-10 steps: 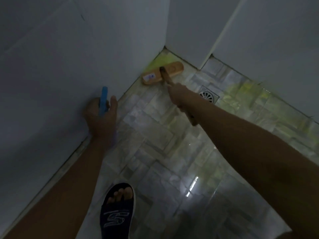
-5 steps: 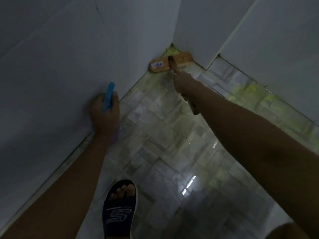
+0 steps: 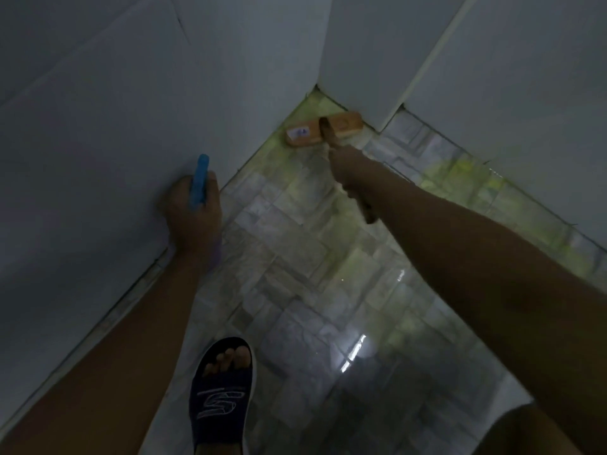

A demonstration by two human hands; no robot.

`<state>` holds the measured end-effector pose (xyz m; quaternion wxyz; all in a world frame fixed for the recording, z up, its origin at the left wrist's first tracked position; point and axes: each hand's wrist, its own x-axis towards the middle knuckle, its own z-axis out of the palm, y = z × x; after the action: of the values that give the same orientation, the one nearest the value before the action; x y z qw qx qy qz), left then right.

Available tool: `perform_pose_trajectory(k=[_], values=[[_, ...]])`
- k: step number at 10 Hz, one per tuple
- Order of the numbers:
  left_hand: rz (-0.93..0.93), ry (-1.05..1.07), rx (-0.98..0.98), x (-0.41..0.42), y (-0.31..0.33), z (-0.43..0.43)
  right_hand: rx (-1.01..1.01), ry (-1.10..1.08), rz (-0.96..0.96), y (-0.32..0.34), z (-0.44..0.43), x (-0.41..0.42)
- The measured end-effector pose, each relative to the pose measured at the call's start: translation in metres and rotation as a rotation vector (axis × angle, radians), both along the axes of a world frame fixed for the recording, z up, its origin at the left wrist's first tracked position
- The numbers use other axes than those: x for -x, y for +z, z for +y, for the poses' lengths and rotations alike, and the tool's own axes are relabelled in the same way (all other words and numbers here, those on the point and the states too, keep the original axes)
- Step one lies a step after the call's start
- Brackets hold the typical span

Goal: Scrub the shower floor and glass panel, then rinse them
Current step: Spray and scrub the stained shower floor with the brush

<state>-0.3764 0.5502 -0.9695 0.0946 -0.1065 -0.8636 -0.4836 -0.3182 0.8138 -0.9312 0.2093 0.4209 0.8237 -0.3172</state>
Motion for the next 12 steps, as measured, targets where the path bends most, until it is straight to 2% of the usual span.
perform_pose_trajectory(k=[1, 2, 3, 4, 6, 7, 8, 9, 11, 12], values=[[0.01, 0.007, 0.005, 0.004, -0.005, -0.002, 0.098, -0.06, 0.087, -0.012, -0.036, 0.011], [0.008, 0.003, 0.055, 0.005, -0.006, -0.003, 0.123, 0.075, 0.034, -0.024, -0.071, -0.054], [-0.011, -0.013, 0.06, 0.004, -0.005, -0.003, 0.11, 0.121, -0.044, -0.026, -0.076, -0.14], [-0.003, -0.062, 0.059, 0.003, -0.002, -0.002, 0.089, 0.035, -0.097, -0.019, -0.042, -0.182], [-0.112, -0.194, 0.051, -0.031, 0.013, 0.023, 0.062, -0.015, -0.007, -0.008, -0.022, -0.102], [-0.123, -0.271, 0.095, -0.048, 0.016, 0.04, 0.101, 0.005, -0.008, -0.002, -0.036, -0.096], [-0.207, -0.268, 0.137, -0.065, 0.007, 0.05, 0.048, 0.102, -0.069, 0.001, -0.037, -0.126], [-0.245, -0.253, 0.165, -0.075, 0.008, 0.058, 0.049, 0.087, -0.09, -0.002, -0.035, -0.146], [-0.342, -0.202, 0.076, -0.064, 0.01, 0.073, 0.109, 0.014, -0.027, 0.004, -0.036, -0.135], [-0.246, -0.212, 0.097, -0.061, 0.007, 0.076, 0.044, 0.055, -0.038, -0.01, -0.037, -0.131]])
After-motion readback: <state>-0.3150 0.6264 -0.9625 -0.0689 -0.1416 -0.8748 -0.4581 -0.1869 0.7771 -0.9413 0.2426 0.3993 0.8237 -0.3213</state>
